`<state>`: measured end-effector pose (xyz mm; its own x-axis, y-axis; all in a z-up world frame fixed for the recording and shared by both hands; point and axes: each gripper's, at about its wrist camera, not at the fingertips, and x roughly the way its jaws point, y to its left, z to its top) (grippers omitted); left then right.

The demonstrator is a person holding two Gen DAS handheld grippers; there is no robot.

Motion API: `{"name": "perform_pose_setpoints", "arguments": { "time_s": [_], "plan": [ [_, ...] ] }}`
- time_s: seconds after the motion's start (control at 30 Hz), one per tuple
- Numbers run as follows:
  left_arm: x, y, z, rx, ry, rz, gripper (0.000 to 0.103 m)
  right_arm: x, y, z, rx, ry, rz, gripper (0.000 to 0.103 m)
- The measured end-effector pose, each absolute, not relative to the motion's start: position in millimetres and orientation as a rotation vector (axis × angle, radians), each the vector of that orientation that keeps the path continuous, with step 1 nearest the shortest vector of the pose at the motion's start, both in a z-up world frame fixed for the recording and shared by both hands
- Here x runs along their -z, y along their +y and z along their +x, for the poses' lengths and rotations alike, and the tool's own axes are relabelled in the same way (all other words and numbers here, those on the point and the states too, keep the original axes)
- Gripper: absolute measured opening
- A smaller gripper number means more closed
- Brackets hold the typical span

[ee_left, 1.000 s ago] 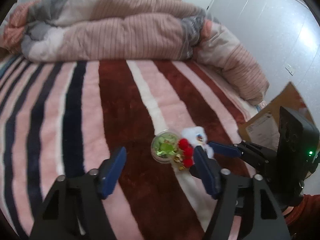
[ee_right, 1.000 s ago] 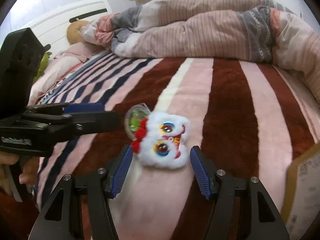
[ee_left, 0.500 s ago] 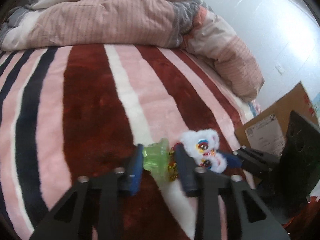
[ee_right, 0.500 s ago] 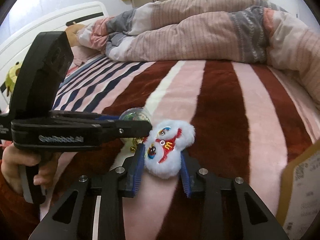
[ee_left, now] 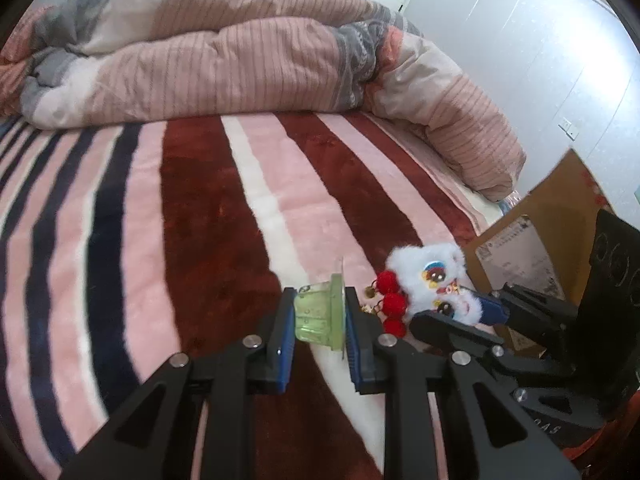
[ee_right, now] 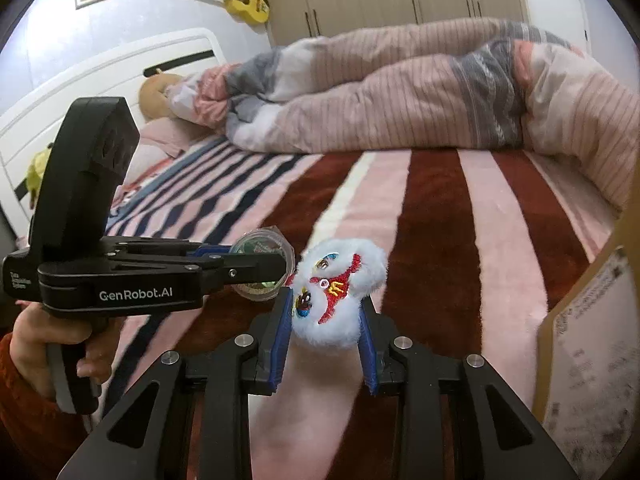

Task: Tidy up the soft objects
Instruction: 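Grasp the white lion plush with the right gripper while the left gripper grasps the green ball, then place the lion plush and green ball into the box, opening both grippers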

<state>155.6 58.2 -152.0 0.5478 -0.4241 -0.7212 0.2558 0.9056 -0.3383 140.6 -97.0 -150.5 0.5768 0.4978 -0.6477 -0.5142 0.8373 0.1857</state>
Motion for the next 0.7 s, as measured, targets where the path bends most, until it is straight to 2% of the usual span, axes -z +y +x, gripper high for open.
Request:
{"name": "perform_pose_setpoints", "arguments": {
  "time_s": [0.43, 0.7],
  "plan": [
    [57.3, 43.6, 58.7, 0.374, 0.78, -0.132, 0.019, 54.5, -123.5, 63.4, -0.666, 0.605, -0.07, 0.026],
    [1.2, -16.3, 34.4, 0.453, 0.716, -0.064, 0.019, 8.7, -185.2, 33.6, -0.623, 0.529, -0.048, 0.026]
  ]
}}
